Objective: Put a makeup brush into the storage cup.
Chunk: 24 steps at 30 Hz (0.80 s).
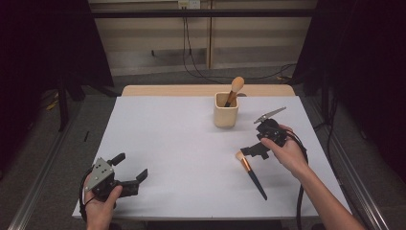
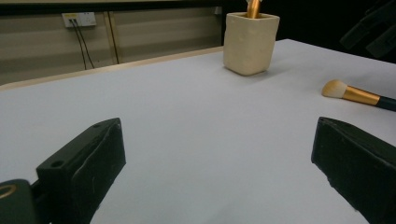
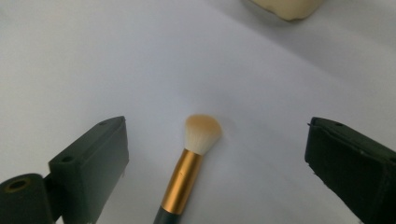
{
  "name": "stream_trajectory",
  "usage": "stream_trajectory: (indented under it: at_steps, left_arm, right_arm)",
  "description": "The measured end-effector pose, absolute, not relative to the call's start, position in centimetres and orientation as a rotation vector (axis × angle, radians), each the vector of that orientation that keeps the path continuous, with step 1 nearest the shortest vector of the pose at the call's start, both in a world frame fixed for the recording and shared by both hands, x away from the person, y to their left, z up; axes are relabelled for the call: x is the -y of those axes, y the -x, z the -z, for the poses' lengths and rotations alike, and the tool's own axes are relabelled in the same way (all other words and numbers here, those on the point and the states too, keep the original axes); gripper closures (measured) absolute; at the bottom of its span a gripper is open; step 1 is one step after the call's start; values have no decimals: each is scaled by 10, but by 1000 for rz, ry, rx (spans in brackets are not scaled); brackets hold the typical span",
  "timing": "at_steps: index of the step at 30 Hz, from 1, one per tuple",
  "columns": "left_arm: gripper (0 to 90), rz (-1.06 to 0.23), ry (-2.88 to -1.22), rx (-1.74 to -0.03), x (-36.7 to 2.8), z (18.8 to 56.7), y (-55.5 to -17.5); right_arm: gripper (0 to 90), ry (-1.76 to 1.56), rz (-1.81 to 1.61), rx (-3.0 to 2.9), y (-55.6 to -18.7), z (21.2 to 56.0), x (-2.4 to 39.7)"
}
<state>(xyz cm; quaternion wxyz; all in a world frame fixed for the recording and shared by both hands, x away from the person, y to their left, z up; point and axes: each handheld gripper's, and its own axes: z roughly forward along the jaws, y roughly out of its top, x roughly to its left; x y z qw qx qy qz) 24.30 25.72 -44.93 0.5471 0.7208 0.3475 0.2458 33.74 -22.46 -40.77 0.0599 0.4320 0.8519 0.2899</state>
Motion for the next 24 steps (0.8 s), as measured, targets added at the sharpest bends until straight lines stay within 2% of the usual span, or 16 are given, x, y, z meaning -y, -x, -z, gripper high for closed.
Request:
stream_trajectory:
  at_steps: [24]
  left_arm:
    - [29, -587, -1717, -827, -258, 450, -243]
  right_arm:
    - [87, -1326, -361, -2839, -343, 429, 200]
